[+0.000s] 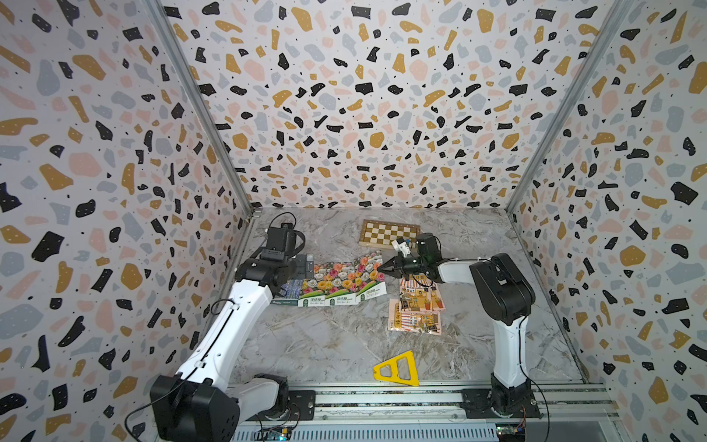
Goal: Arrange the seed packets in a row
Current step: Place the seed packet at the center of the board.
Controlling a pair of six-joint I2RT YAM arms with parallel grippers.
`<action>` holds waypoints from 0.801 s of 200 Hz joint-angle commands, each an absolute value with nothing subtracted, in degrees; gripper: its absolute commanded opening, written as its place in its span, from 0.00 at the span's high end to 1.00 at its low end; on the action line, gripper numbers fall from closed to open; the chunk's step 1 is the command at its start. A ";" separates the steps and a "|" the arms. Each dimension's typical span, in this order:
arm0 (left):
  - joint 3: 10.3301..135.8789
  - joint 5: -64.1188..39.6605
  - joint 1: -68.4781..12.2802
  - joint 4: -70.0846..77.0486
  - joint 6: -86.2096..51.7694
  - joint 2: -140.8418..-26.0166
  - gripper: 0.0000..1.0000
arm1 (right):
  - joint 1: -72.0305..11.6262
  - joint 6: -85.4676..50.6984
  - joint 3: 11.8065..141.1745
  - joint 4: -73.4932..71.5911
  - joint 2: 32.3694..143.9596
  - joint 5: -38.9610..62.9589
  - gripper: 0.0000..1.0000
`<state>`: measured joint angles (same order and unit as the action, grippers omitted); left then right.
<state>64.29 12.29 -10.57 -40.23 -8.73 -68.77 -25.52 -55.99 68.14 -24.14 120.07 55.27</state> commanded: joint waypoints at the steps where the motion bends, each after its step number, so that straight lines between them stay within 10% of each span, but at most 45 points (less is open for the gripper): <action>1: 64.14 11.56 -10.19 -39.15 -8.68 -68.73 0.01 | -25.93 -56.84 68.70 -26.29 119.25 56.69 1.00; 65: 64.10 11.19 -10.19 -39.26 -8.79 -68.73 0.01 | -25.80 -56.87 68.90 -24.59 121.52 56.38 0.94; 111: 64.11 11.08 -10.06 -39.16 -8.83 -68.80 0.01 | -25.29 -52.82 68.69 -16.99 120.16 51.84 0.51; 160: 64.07 11.03 -10.03 -39.28 -8.79 -68.69 0.01 | -24.09 -48.77 68.52 -10.63 116.01 46.21 0.28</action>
